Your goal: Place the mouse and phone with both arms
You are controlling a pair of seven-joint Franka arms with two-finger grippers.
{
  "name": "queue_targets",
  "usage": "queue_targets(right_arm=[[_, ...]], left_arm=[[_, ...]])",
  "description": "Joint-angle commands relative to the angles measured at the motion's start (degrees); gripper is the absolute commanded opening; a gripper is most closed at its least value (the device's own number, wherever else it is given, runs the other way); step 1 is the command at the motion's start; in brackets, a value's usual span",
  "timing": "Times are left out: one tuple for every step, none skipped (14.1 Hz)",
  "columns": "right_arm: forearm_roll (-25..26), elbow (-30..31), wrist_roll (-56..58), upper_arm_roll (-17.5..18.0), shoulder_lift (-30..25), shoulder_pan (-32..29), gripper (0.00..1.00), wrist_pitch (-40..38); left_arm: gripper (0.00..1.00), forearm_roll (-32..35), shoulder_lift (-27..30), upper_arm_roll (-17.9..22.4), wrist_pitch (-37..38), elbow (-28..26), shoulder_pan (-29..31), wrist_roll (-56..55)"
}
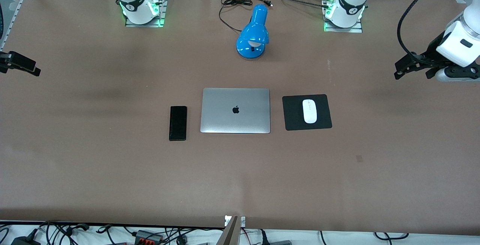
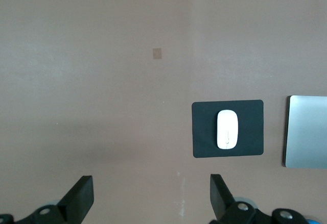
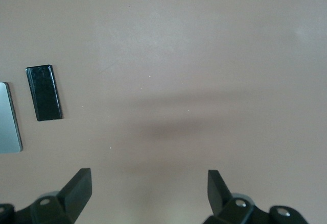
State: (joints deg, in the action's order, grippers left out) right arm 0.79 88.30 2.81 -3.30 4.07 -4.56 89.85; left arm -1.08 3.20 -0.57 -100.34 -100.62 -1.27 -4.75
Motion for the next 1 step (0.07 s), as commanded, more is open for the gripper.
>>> queue_targets(right_arm=[[-0.70, -0.58, 0.88, 0.22, 0.06, -0.98, 1.00, -0.91]], left_arm=[[1.00, 0.37, -1.53, -1.10, 3.30, 2.71, 0.91, 0.97]])
